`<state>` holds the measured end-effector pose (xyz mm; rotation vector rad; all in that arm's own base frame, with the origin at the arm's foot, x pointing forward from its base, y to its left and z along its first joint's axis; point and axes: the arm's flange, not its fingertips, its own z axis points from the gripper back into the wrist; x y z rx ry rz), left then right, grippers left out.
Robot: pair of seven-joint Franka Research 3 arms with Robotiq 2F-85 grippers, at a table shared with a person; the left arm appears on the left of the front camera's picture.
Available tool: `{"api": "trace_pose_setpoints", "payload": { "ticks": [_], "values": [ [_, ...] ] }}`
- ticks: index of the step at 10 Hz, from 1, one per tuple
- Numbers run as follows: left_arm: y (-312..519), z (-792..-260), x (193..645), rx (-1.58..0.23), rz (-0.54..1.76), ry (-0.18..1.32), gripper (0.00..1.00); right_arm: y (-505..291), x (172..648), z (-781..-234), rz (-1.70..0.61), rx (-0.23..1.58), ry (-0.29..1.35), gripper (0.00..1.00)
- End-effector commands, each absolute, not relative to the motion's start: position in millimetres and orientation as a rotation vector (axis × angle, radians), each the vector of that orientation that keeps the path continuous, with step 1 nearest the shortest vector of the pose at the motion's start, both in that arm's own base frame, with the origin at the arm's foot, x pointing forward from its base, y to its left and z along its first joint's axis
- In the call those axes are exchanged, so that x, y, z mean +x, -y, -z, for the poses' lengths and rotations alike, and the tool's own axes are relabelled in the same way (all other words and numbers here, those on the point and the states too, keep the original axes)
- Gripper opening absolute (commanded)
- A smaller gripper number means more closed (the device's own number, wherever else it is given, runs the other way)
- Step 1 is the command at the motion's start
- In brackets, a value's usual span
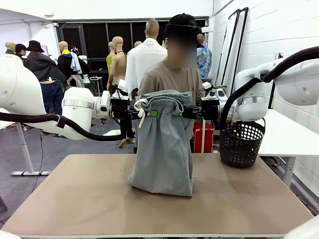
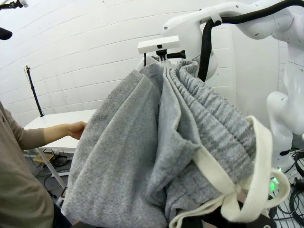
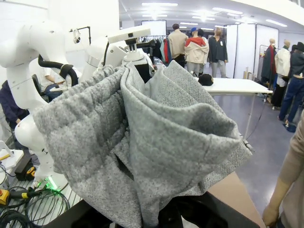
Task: Fold the training pants.
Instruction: Fold the Training pants in half.
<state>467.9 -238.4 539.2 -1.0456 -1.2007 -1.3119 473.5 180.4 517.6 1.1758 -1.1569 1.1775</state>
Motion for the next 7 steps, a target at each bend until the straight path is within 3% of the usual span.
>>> {"api": "trace_pose_setpoints", "payload": {
  "ticks": [1, 7],
  "values": [
    [244.9, -549.8, 499.8, -1.050, 1.319, 1.172, 0.00, -183.0, 504.8, -532.7, -1.222, 1.208, 1.138, 0.00],
    [232.7, -568.8, 565.9, -1.024, 1.209, 1.172, 0.00, -212.4, 565.9, -555.0, -1.345, 1.172, 1.073, 0.00]
  ]
}}
